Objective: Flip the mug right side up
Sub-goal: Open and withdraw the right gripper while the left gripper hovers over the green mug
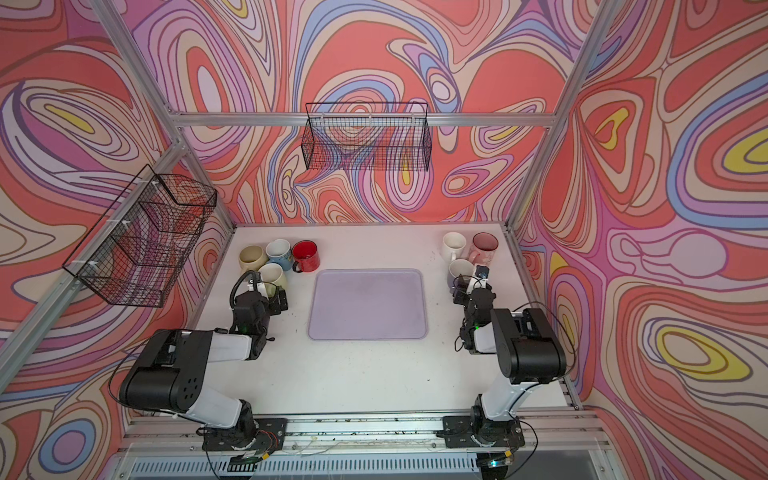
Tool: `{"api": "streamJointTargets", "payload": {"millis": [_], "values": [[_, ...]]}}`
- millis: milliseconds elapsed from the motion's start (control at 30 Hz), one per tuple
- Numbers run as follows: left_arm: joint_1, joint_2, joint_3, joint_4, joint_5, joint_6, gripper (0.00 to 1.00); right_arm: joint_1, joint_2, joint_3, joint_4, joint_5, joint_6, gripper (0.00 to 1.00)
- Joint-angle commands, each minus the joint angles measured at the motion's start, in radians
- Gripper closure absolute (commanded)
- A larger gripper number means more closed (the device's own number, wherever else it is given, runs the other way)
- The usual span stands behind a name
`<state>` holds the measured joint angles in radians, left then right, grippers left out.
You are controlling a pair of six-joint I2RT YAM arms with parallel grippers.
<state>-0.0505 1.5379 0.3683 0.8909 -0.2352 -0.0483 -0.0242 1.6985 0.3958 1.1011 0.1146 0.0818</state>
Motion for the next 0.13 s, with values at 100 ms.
{"api": "streamJointTargets", "payload": {"millis": [100], "values": [[0.006,0.008,-0.006,0.030,0.004,0.002,0.00,-0.002,0.015,0.012,-0.035,-0.013,-0.013,0.36]]}}
